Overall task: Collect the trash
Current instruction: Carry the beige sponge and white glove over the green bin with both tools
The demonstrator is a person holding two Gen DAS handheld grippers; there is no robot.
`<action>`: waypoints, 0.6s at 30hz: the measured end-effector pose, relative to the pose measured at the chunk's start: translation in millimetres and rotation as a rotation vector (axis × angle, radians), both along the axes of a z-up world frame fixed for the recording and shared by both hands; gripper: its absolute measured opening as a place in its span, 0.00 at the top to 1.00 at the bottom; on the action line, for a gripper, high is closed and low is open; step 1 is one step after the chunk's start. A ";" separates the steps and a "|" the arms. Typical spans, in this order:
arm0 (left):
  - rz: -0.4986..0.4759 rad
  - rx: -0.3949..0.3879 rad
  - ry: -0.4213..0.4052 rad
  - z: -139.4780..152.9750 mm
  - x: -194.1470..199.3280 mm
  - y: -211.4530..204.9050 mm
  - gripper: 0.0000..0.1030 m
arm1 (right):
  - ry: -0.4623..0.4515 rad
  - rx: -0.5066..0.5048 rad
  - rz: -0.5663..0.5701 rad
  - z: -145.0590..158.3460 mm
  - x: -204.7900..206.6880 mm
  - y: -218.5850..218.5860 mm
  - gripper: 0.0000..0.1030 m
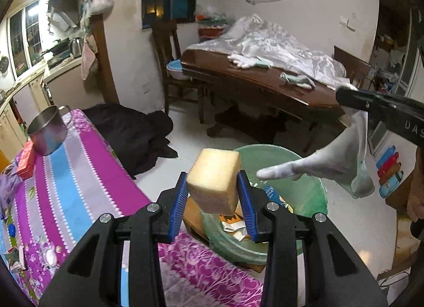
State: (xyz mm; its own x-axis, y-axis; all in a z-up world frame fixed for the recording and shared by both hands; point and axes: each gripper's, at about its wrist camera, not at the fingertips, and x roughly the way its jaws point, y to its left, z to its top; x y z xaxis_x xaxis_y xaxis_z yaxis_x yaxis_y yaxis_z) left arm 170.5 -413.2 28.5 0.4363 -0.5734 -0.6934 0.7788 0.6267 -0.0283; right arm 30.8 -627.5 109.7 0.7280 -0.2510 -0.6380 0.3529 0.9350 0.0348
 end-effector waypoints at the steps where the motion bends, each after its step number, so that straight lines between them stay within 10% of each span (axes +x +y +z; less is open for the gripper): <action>1: -0.008 0.008 0.009 -3.4 0.1 -5.8 0.65 | 0.018 0.019 -0.004 -7.9 0.4 -7.1 0.91; 18: -0.037 0.121 0.066 -50.9 3.2 -62.1 0.65 | 0.170 0.148 0.024 -73.8 25.7 -31.0 0.91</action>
State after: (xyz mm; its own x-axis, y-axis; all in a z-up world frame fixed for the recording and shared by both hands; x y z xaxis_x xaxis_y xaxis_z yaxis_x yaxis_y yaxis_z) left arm 173.7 -475.3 -22.5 0.3680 -0.4983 -0.7850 0.8003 0.5996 -0.0055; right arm 56.5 -658.5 35.9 0.6117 -0.1290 -0.7805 0.3430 0.9323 0.1148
